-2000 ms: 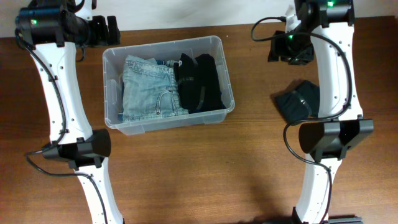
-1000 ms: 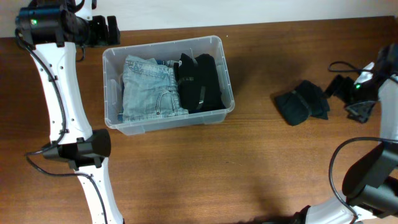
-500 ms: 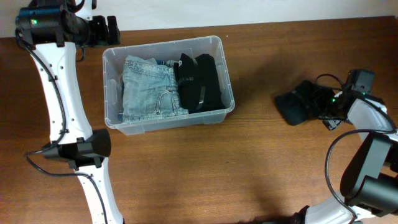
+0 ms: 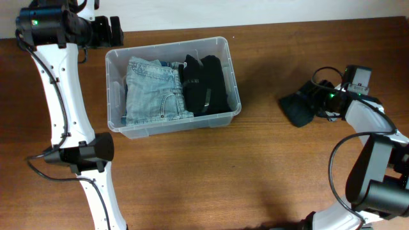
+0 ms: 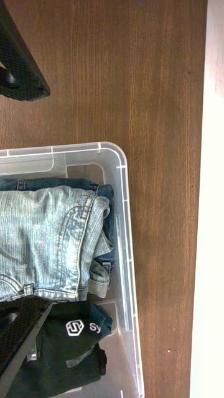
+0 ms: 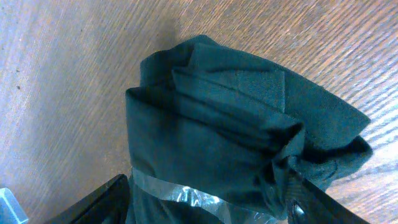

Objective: Pack container
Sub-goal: 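Grasp the second black garment with the right gripper, then carry the black garment into the container and press it down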

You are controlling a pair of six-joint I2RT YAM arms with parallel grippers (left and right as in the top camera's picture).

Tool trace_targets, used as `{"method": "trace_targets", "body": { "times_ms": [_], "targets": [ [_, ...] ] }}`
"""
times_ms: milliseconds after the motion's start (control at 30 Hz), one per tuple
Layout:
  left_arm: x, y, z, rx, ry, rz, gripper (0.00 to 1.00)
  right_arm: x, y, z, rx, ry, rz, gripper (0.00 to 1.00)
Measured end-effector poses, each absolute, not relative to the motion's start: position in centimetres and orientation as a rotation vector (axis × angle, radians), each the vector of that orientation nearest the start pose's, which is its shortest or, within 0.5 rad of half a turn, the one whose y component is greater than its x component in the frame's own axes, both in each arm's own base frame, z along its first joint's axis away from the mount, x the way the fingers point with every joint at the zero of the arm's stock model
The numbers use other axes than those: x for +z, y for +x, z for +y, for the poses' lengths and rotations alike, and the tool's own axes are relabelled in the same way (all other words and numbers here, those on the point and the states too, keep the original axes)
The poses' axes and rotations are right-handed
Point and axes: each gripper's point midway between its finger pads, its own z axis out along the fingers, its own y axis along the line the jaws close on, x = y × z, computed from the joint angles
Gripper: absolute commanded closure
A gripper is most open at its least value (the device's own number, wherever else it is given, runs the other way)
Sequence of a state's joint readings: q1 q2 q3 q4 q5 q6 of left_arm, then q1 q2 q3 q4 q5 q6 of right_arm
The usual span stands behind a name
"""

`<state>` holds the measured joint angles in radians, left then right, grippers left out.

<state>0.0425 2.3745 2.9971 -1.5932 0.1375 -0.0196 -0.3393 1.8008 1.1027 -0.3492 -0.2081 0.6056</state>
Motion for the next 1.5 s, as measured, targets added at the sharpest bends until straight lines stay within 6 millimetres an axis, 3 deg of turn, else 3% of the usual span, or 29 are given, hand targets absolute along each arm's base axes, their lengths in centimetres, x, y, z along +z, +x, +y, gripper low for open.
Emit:
{"method": "trace_targets", "body": {
  "times_ms": [167,267,333,367,700,833,1000,1133,1267,1333,1400,1467,1500],
  "targets": [
    [28.7,51.3,-0.2,-0.166,-0.025,2.536,0.01,3.0,41.1,-10.8,0.352,1.156,2.414,0.44],
    [28.7,51.3,-0.2,-0.166,-0.025,2.536,0.00,2.5,40.8,-10.9,0.333,1.167,2.432,0.63],
    [28.7,51.3,-0.2,-0.165,-0.024,2.536,0.01,2.2,40.5,-10.8,0.328,1.175,2.446,0.90],
    [28.7,51.3,-0.2,-0.165,-0.024,2.536,0.01,1.9,40.2,-10.8,0.324,1.184,2.457,0.96],
    [28.7,51.3,-0.2,-0.165,-0.024,2.536,0.01,2.5,39.0,-9.6,0.362,1.157,2.555,0.96],
    [28.7,51.3,-0.2,-0.166,-0.025,2.535,0.00,6.5,39.7,-9.1,0.402,1.058,2.584,0.96],
    [28.7,51.3,-0.2,-0.165,-0.024,2.536,0.01,17.0,41.9,-8.8,0.446,0.852,2.480,0.96],
    [28.7,51.3,-0.2,-0.165,-0.024,2.536,0.01,21.6,42.1,-7.4,0.508,0.742,2.435,0.96],
    [28.7,51.3,-0.2,-0.166,-0.025,2.535,0.01,23.8,42.9,-2.9,0.647,0.540,2.435,0.96],
    [28.7,51.3,-0.2,-0.166,-0.025,2.536,0.01,25.8,43.4,0.6,0.731,0.376,2.416,0.96],
    [28.7,51.3,-0.2,-0.165,-0.024,2.536,0.01,28.9,43.6,5.9,0.816,0.126,2.365,0.96],
    [28.7,51.3,-0.2,-0.166,-0.025,2.536,0.01,30.7,43.7,10.1,0.854,-0.054,2.307,0.96],
    [28.7,51.3,-0.2,-0.165,-0.024,2.536,0.01,31.7,43.5,13.2,0.875,-0.175,2.265,0.96]
  ]
}}
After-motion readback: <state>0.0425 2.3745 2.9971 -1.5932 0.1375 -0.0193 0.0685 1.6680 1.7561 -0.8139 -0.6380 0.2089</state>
